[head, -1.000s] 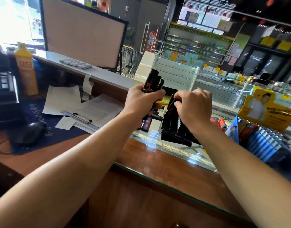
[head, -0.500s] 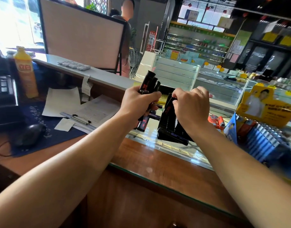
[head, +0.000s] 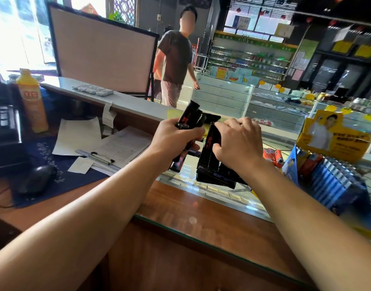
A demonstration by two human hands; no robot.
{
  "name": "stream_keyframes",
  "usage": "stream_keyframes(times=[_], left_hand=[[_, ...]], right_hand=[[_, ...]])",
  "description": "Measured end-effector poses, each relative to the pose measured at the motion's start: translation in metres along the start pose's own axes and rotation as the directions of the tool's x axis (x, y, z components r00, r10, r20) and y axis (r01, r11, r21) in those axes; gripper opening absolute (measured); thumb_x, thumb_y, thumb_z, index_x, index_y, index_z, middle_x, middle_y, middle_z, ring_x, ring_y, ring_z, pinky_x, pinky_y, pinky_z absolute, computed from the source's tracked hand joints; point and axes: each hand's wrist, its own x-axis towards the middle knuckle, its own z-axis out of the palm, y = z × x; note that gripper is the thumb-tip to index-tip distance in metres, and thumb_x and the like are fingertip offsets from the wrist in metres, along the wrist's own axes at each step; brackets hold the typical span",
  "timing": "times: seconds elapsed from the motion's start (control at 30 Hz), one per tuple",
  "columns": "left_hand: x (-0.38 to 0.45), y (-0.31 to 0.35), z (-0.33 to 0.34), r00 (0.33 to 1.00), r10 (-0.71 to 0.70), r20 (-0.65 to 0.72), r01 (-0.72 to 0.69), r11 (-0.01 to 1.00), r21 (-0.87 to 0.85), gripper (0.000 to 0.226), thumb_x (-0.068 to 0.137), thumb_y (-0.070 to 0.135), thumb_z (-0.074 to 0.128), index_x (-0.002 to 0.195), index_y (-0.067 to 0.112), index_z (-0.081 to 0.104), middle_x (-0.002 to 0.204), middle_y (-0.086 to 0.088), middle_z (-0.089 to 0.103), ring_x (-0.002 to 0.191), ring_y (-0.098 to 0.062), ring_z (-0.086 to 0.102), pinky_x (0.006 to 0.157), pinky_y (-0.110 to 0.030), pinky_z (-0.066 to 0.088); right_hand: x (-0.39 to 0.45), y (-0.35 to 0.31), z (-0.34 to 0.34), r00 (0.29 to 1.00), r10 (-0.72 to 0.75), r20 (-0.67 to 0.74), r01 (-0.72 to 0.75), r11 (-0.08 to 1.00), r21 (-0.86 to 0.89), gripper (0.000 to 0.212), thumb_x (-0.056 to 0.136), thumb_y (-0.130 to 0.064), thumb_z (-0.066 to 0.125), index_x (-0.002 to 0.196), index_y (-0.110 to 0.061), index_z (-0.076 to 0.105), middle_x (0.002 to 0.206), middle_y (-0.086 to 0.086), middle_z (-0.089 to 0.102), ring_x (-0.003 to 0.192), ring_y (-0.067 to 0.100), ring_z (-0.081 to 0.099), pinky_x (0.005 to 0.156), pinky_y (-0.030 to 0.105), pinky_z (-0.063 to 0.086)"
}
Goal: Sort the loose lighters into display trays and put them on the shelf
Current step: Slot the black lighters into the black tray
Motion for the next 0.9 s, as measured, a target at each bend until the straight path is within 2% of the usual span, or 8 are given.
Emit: stream_keyframes(times=[0.13,0.23,0.33,0.43,0.47,0.57,0.77,0.9], left_hand=[[-0.002,0.000,0.002,0.999,-0.006,0.048,0.004,0.999,0.050,0.014,0.084,0.012,0.075,0.093,0.005,0.067,0.081,-0.012,0.074,0.062,-0.020,0.069,0.043,-0.024,0.040],[-0.002,0.000,0.003,0.998,-0.007,0.064,0.003,0.998,0.059,0.014,0.086,0.014,0.074,0.095,0.007,0.066,0.086,-0.015,0.075,0.067,-0.022,0.071,0.044,-0.025,0.040],[-0.003,0.000,0.003,0.997,-0.005,0.075,0.002,0.999,0.040,0.014,0.088,0.016,0.073,0.097,0.007,0.067,0.086,-0.014,0.075,0.068,-0.024,0.071,0.042,-0.023,0.039],[-0.004,0.000,0.004,0.996,0.003,0.090,-0.005,1.000,0.027,0.017,0.089,0.018,0.072,0.099,0.005,0.066,0.087,-0.015,0.075,0.069,-0.026,0.071,0.041,-0.023,0.037],[-0.004,-0.001,0.004,0.995,0.003,0.100,-0.006,1.000,0.024,0.019,0.089,0.020,0.072,0.099,0.005,0.066,0.088,-0.017,0.075,0.070,-0.028,0.070,0.043,-0.024,0.036],[-0.003,-0.001,0.005,0.987,-0.002,0.158,0.005,1.000,-0.015,0.024,0.089,0.025,0.072,0.099,0.005,0.065,0.092,-0.024,0.073,0.077,-0.037,0.062,0.049,-0.028,0.033],[-0.004,0.001,0.004,0.983,0.014,0.185,0.008,0.993,-0.114,0.014,0.087,0.008,0.070,0.095,0.001,0.061,0.074,-0.009,0.071,0.059,-0.021,0.067,0.038,-0.024,0.033],[-0.003,0.000,0.003,0.984,0.007,0.180,0.008,0.996,-0.084,0.017,0.084,0.001,0.072,0.096,0.000,0.060,0.077,-0.015,0.071,0.060,-0.023,0.064,0.039,-0.025,0.034]], right_hand=[[0.001,0.002,-0.004,0.999,-0.002,0.045,0.001,1.000,0.029,0.042,0.085,-0.036,0.057,0.126,-0.026,0.058,0.131,-0.002,0.058,0.124,0.030,0.041,0.105,0.043,0.026],[-0.002,0.001,-0.010,0.996,-0.002,-0.091,0.019,0.980,0.196,0.043,0.086,-0.027,0.056,0.129,-0.024,0.060,0.126,0.001,0.064,0.119,0.030,0.047,0.101,0.041,0.031],[-0.007,-0.001,-0.022,0.976,0.041,-0.215,0.087,0.829,0.552,0.035,0.089,-0.019,0.056,0.122,-0.021,0.066,0.106,0.000,0.072,0.100,0.025,0.059,0.087,0.035,0.045],[-0.012,-0.002,-0.032,0.988,0.038,-0.151,0.091,0.643,0.761,0.028,0.091,-0.020,0.063,0.119,-0.022,0.069,0.098,-0.007,0.071,0.080,0.005,0.062,0.073,0.014,0.048],[-0.012,-0.001,-0.034,0.991,0.035,-0.128,0.079,0.621,0.780,0.027,0.091,-0.020,0.065,0.118,-0.022,0.070,0.097,-0.007,0.070,0.077,0.001,0.062,0.069,0.009,0.046],[-0.015,0.003,-0.033,0.996,0.040,-0.074,0.040,0.540,0.841,0.022,0.091,-0.016,0.067,0.112,-0.021,0.070,0.093,-0.008,0.070,0.078,0.002,0.064,0.069,0.011,0.049],[-0.019,0.008,-0.028,0.967,0.227,-0.116,0.015,0.402,0.916,0.019,0.089,-0.015,0.069,0.106,-0.022,0.066,0.085,-0.010,0.069,0.077,-0.003,0.065,0.068,0.010,0.049],[-0.020,0.010,-0.026,0.930,0.328,-0.168,0.033,0.382,0.924,0.015,0.089,-0.019,0.069,0.104,-0.021,0.066,0.086,-0.006,0.071,0.080,0.003,0.068,0.073,0.022,0.055]])
